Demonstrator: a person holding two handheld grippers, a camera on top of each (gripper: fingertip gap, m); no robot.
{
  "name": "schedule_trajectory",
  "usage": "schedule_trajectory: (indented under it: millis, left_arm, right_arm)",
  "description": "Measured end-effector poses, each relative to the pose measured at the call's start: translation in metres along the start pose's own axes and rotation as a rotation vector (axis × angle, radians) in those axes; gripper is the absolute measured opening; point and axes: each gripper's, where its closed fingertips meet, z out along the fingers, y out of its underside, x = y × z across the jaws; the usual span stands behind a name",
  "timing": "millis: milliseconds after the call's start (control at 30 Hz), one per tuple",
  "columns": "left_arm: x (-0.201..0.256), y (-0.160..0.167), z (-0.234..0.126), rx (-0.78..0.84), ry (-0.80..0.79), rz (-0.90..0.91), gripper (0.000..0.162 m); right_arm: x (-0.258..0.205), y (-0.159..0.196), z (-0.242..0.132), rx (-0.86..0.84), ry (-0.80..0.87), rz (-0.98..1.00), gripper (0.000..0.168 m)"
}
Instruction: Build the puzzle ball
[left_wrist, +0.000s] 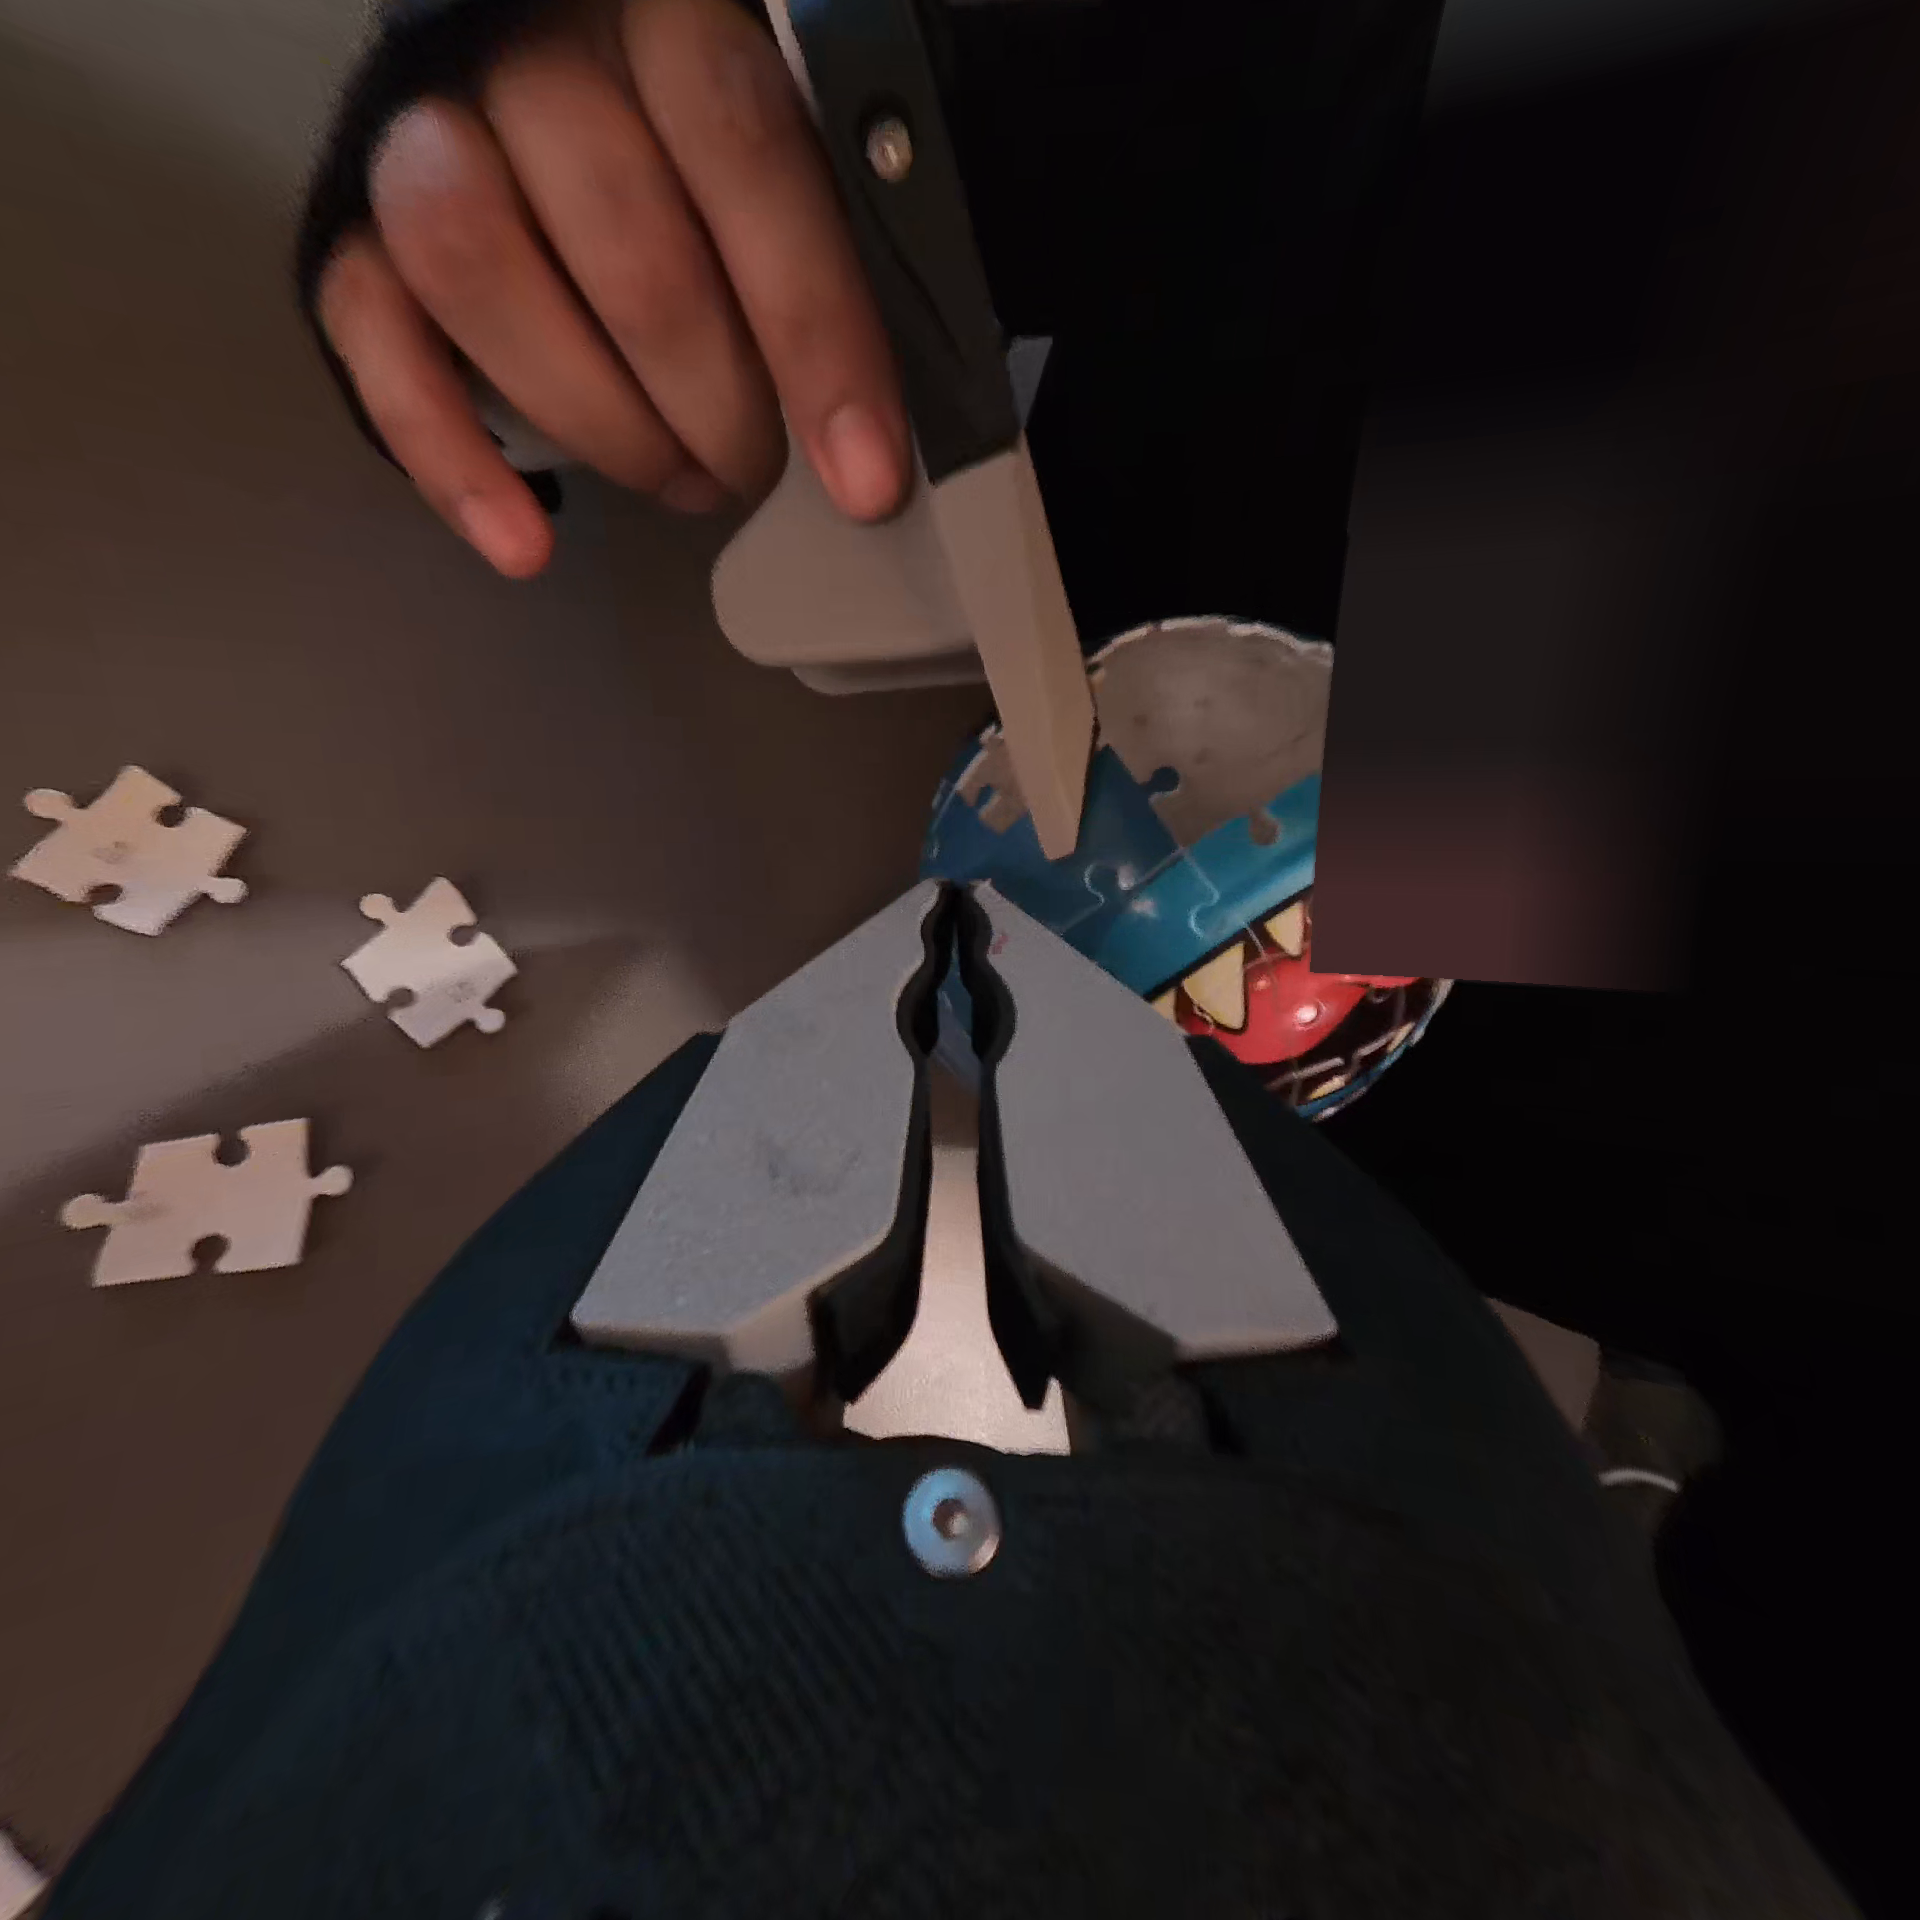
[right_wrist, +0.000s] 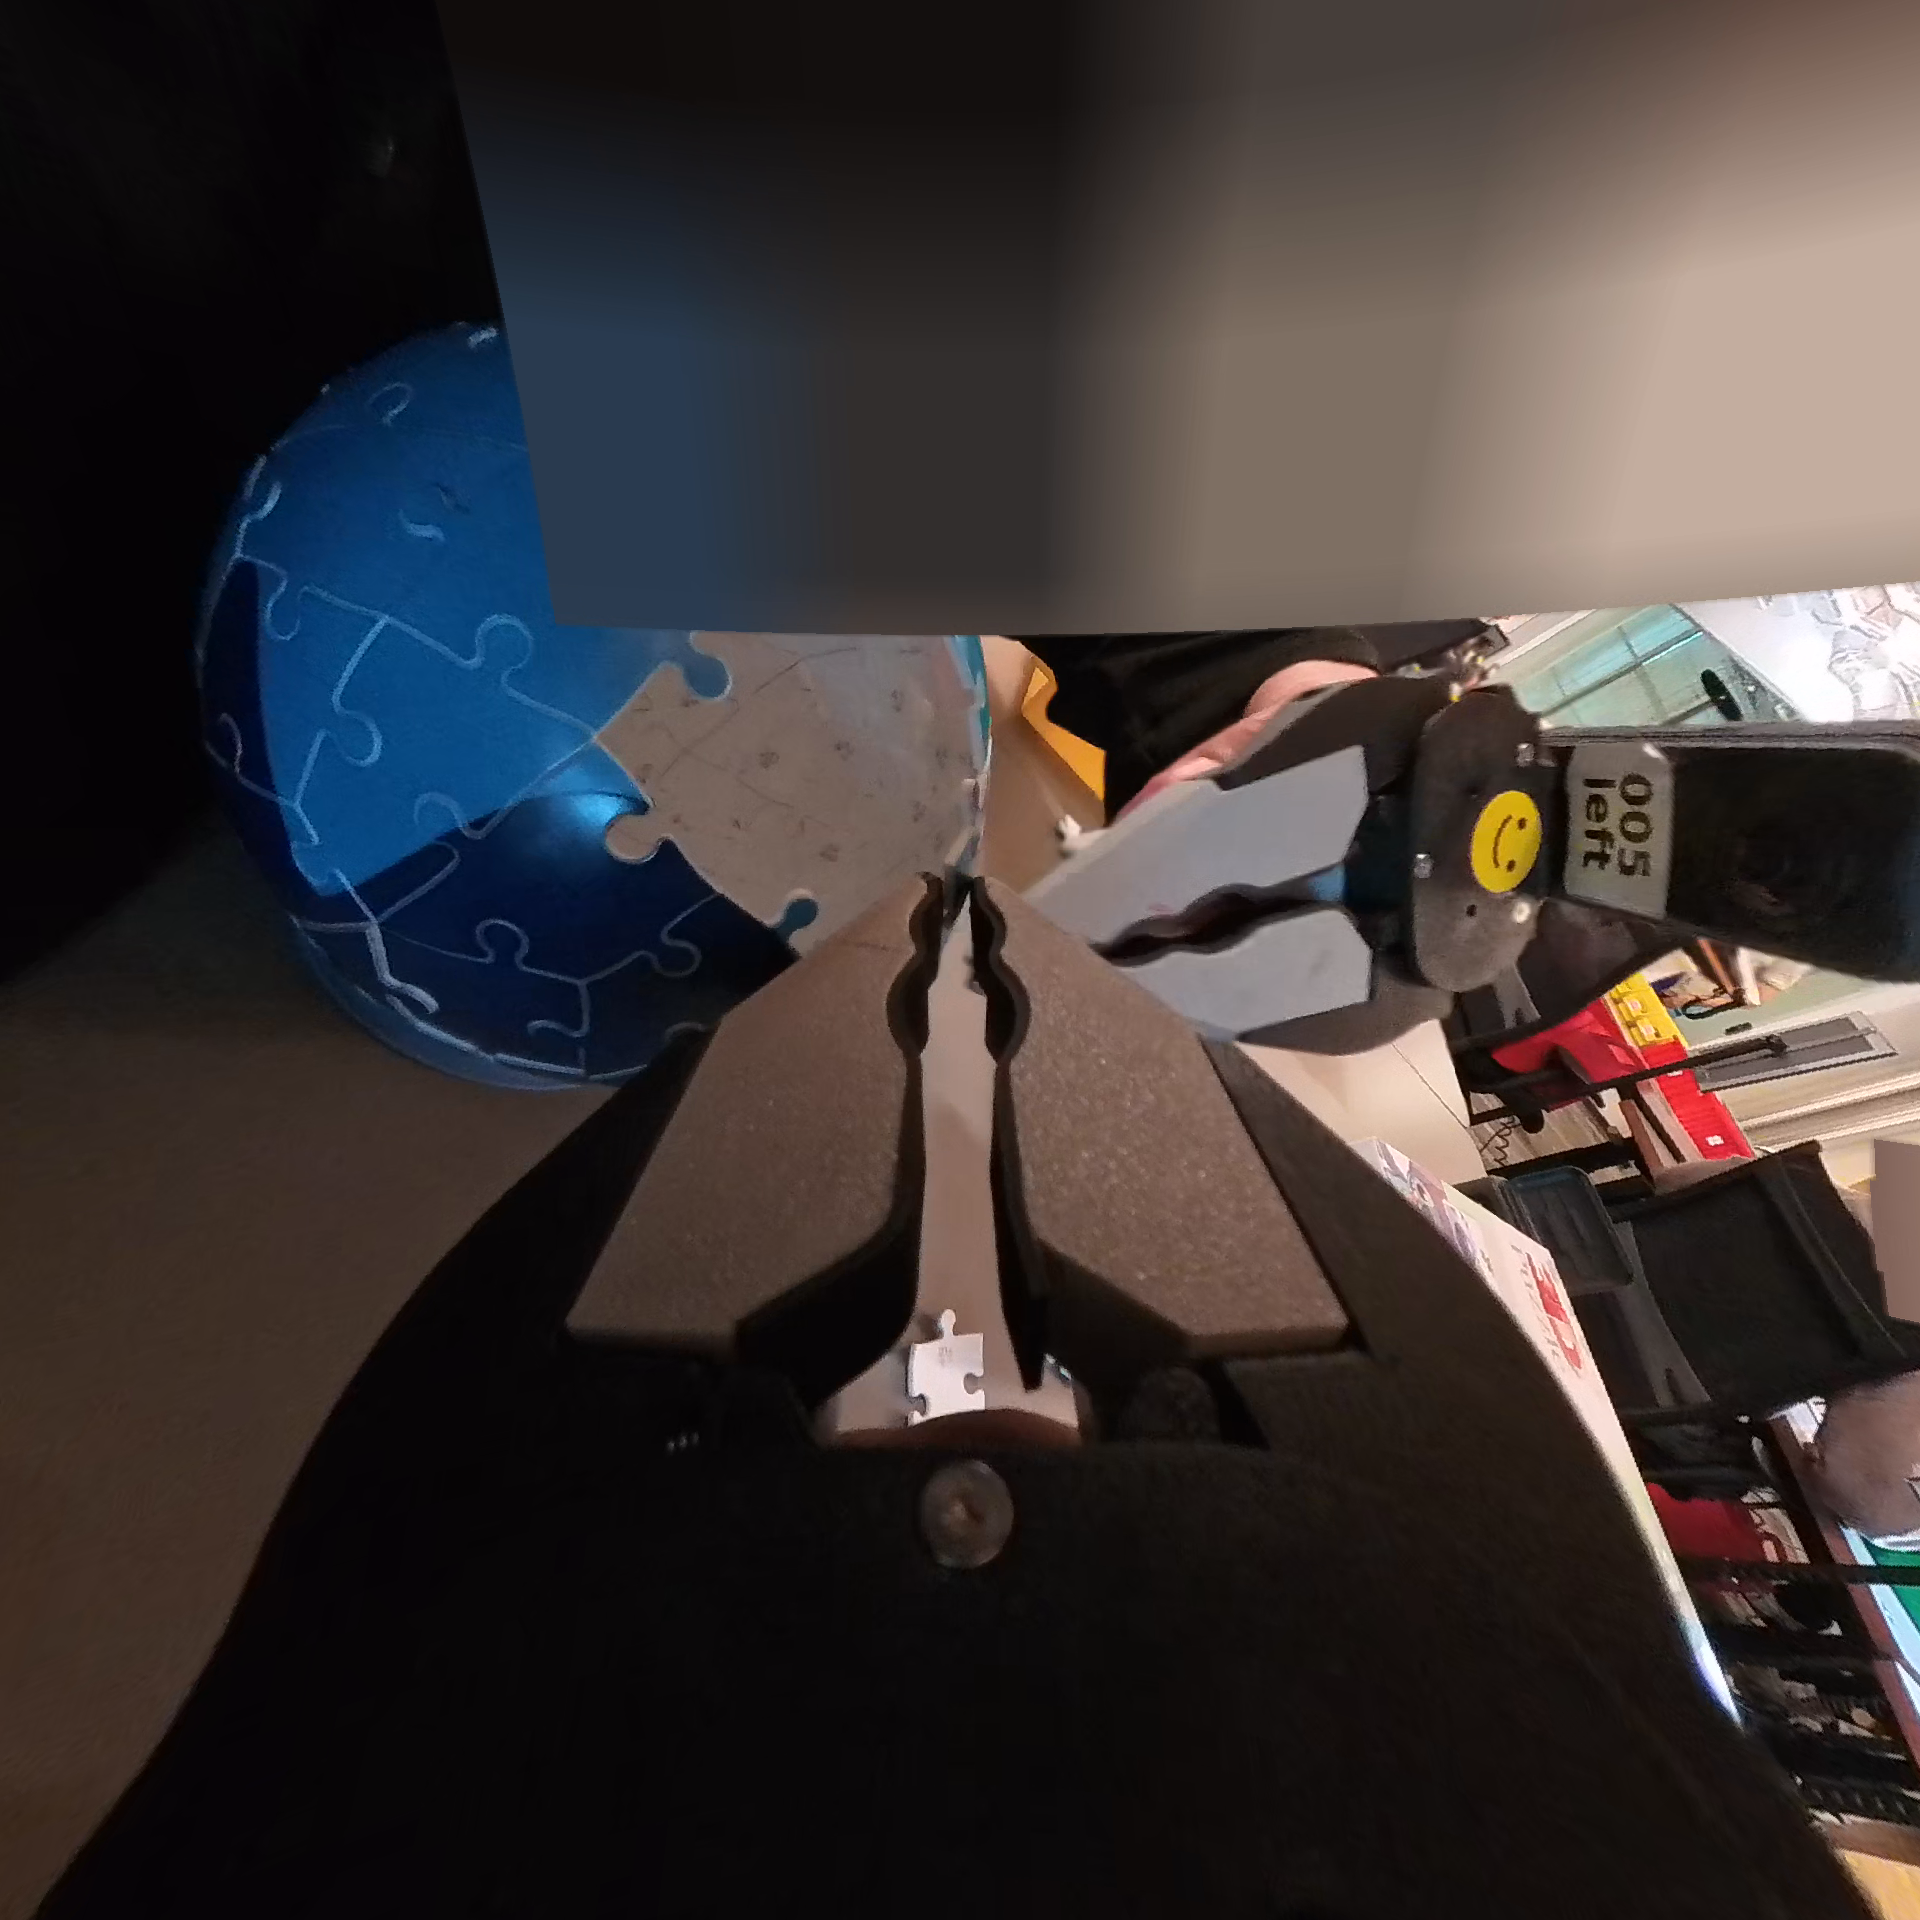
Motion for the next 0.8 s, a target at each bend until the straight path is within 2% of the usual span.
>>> schedule_trajectory:
  millis: [100,167,300,433,567,733,800]
  left_arm:
    - [0.002,-0.008,-0.006,0.041,0.016,0.006,0.0]
    - [0.009,0.0,0.003,-0.002,0.06,0.009,0.0]
    - [0.0,0.005,0.004,-0.022,0.015,-0.017,0.0]
    - [0.002,-0.005,-0.006,0.04,0.023,-0.007,0.0]
    - [0.009,0.006,0.006,-0.023,0.056,-0.011,0.0]
    - [-0.005,-0.009,-0.012,0.066,-0.007,-0.017,0.0]
    - [0.002,-0.005,-0.004,0.046,0.053,-0.017,0.0]
  right_arm:
    - [0.0,0.0,0.0,0.0,0.001,0.001,0.001]
    - [0.0,0.0,0.0,0.0,0.0,0.001,0.001]
    - [0.0,0.001,0.0,0.001,-0.001,0.003,0.001]
    - [0.0,0.001,0.0,-0.001,-0.001,0.002,0.001]
    - [-0.002,0.0,0.0,0.004,-0.011,0.004,0.002]
    - [-0.001,0.001,0.0,-0.002,-0.003,0.0,0.001]
    - [-0.001,0.001,0.0,-0.002,-0.003,0.001,0.001]
